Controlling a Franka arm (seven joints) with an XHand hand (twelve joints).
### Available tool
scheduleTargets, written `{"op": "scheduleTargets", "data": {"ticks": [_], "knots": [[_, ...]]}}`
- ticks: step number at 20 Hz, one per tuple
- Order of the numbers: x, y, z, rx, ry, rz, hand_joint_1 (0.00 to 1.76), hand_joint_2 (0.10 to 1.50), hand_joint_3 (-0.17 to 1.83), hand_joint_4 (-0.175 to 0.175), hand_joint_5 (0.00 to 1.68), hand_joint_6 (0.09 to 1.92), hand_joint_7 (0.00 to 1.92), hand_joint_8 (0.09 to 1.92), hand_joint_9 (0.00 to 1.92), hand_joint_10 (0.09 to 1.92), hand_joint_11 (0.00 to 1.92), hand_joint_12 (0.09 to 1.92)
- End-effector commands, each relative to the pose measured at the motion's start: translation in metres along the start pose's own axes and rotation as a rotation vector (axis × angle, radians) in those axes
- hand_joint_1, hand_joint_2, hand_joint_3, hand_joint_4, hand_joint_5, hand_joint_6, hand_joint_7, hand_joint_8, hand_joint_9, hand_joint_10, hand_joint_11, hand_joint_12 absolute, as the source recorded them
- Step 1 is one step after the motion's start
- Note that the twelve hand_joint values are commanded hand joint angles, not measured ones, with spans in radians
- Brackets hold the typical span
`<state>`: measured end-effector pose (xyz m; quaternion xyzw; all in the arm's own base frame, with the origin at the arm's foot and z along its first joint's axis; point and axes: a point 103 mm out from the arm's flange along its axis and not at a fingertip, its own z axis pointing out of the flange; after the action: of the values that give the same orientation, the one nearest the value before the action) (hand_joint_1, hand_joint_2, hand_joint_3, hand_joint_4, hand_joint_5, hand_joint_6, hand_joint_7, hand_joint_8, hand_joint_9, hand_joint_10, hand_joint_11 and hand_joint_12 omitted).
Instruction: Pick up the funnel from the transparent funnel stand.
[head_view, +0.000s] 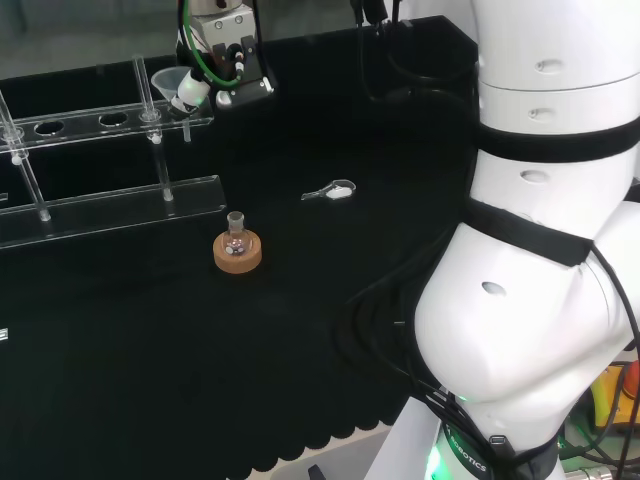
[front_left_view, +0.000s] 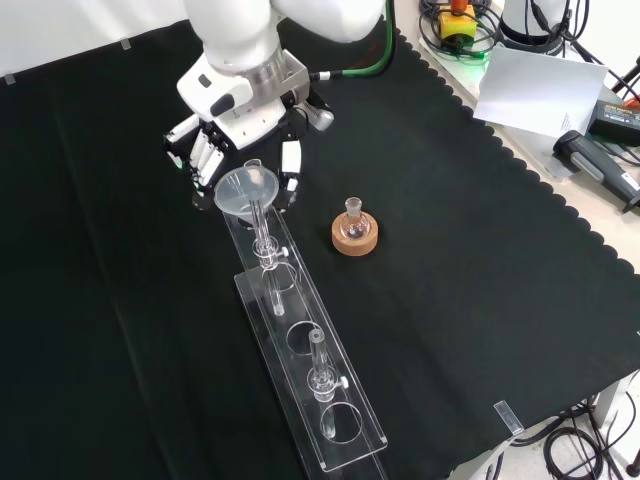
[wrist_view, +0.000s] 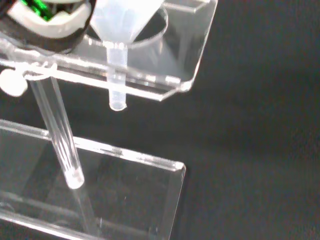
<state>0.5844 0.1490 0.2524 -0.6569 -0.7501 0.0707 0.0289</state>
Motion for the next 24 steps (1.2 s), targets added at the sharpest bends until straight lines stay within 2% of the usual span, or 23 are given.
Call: {"op": "scheduleTargets", "data": {"ticks": [1, 12, 24], "knots": [[-0.002, -0.001, -0.012, -0.048, -0.02, 0.007, 0.93, 0.64, 0.73, 0.037, 0.79, 0.6, 0.96, 0.72, 0.8, 0.47, 0.0, 1.5], [-0.014, -0.006, -0.045, -0.053, -0.065, -0.013, 0.94, 0.64, 0.74, 0.04, 0.8, 0.63, 1.01, 0.74, 0.83, 0.47, 0.0, 1.51], [-0.023, -0.015, -0.086, -0.097, -0.084, -0.016, 0.93, 0.63, 0.75, 0.045, 0.81, 0.66, 1.06, 0.75, 0.85, 0.46, 0.0, 1.52]]}}
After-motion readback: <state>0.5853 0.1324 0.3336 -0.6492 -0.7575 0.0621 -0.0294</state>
